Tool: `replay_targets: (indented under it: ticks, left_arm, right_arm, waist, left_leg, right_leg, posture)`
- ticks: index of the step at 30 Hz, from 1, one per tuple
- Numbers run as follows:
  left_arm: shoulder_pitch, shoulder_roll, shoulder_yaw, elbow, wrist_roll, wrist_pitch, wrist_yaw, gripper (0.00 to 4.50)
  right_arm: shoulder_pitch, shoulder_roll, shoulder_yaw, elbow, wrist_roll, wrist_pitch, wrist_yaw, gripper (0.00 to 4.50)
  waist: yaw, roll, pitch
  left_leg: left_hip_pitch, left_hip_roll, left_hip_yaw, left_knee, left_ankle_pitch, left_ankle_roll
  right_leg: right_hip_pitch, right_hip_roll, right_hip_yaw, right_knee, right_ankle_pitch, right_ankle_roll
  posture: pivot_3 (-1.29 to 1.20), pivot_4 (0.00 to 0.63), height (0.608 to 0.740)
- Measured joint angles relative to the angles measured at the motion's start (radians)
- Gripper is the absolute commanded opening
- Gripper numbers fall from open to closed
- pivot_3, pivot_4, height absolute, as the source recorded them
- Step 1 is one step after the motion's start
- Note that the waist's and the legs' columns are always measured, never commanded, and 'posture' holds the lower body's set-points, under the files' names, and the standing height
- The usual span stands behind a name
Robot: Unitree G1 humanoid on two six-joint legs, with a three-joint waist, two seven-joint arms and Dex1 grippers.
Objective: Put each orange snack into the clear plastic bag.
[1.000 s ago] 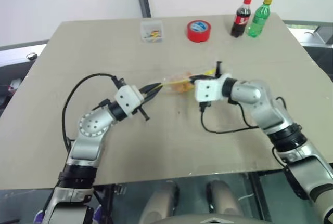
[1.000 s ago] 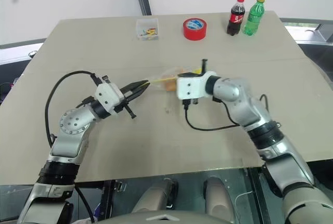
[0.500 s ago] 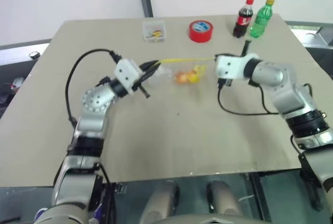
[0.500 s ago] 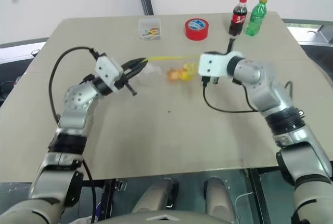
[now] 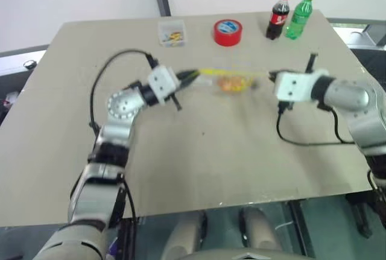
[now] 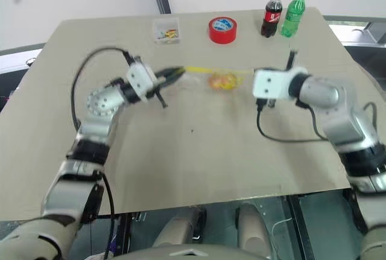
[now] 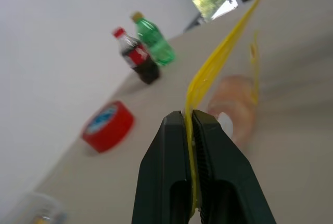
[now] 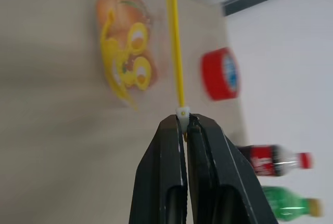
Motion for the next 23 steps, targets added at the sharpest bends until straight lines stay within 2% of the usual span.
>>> replay_targets:
  ticks: [2, 6, 7, 8, 10, 14, 16, 19, 23]
  left_arm:
    - [0.074, 0.028, 0.000, -0.060, 0.000, 0.043, -0.003, 1.30]
    - [0.221, 0.068, 0.014, -0.258, -0.072, 0.228, -0.011, 2.98]
    - [0.250, 0.075, 0.021, -0.308, -0.106, 0.283, -0.012, 3.42]
    - [0.299, 0.096, 0.050, -0.394, -0.177, 0.390, -0.011, 4.16]
    - [0.344, 0.128, 0.103, -0.465, -0.265, 0.505, -0.010, 4.44]
    - [0.501, 0.214, 0.261, -0.579, -0.462, 0.740, -0.017, 4.44]
    - [0.536, 0.222, 0.314, -0.592, -0.516, 0.792, -0.018, 4.44]
    - [0.578, 0.264, 0.428, -0.595, -0.579, 0.844, -0.033, 4.44]
    - [0.583, 0.301, 0.495, -0.596, -0.605, 0.877, -0.054, 4.44]
  right_arm:
    - [0.071, -0.003, -0.019, -0.029, 0.010, 0.036, 0.006, 1.32]
    - [0.201, 0.007, -0.088, -0.101, 0.076, 0.073, 0.004, 3.07]
    - [0.223, 0.008, -0.100, -0.119, 0.094, 0.075, 0.005, 3.56]
    - [0.269, 0.009, -0.140, -0.144, 0.134, 0.081, 0.011, 4.35]
    - [0.316, 0.022, -0.200, -0.158, 0.194, 0.108, 0.018, 4.50]
    - [0.478, 0.049, -0.363, -0.185, 0.375, 0.195, 0.054, 4.50]
    - [0.529, 0.048, -0.416, -0.207, 0.437, 0.226, 0.075, 4.50]
    - [0.590, 0.047, -0.515, -0.248, 0.550, 0.293, 0.096, 4.50]
    - [0.595, 0.043, -0.567, -0.258, 0.606, 0.327, 0.088, 4.50]
  waist:
    - [0.004, 0.000, 0.000]
    - [0.013, 0.000, 0.000]
    - [0.014, 0.000, 0.000]
    - [0.015, 0.000, 0.000]
    - [0.018, 0.000, 0.000]
    - [0.021, 0.001, 0.000]
    - [0.028, 0.001, 0.000]
    - [0.035, 0.001, 0.001]
    - [0.035, 0.001, 0.001]
  left_leg:
    - [0.002, 0.000, 0.000, 0.001, 0.000, 0.000]
    - [0.004, 0.000, 0.000, 0.002, 0.000, 0.000]
    - [0.004, 0.000, 0.000, 0.002, 0.000, 0.000]
    - [0.004, 0.000, 0.000, 0.002, 0.000, 0.000]
    - [0.003, 0.000, 0.000, 0.002, 0.000, 0.000]
    - [0.007, 0.001, 0.001, 0.000, -0.001, 0.001]
    - [0.008, 0.001, 0.001, 0.000, -0.003, 0.004]
    - [0.021, 0.002, -0.001, -0.003, -0.004, 0.006]
    - [0.022, 0.002, 0.000, -0.002, -0.004, 0.006]
  right_leg:
    - [0.002, 0.000, 0.000, 0.002, 0.000, 0.000]
    - [0.004, -0.001, 0.000, 0.004, 0.000, 0.000]
    - [0.004, -0.001, 0.000, 0.004, 0.000, 0.000]
    - [0.004, -0.001, 0.000, 0.004, 0.000, 0.000]
    - [0.003, 0.000, 0.000, 0.004, 0.000, 0.000]
    - [0.006, 0.000, 0.001, 0.002, 0.000, 0.000]
    - [0.009, 0.000, 0.000, 0.002, 0.000, 0.000]
    - [0.024, -0.001, -0.002, -0.004, 0.000, 0.000]
    - [0.024, -0.001, -0.001, -0.004, 0.000, 0.000]
  posture:
    - [0.00, 0.150, 0.740]
    - [0.00, 0.150, 0.740]
    - [0.00, 0.150, 0.740]
    - [0.00, 0.150, 0.740]
    - [0.00, 0.150, 0.740]
    - [0.00, 0.150, 0.740]
    - [0.00, 0.150, 0.740]
    - [0.00, 0.150, 0.740]
    - [0.00, 0.150, 0.740]
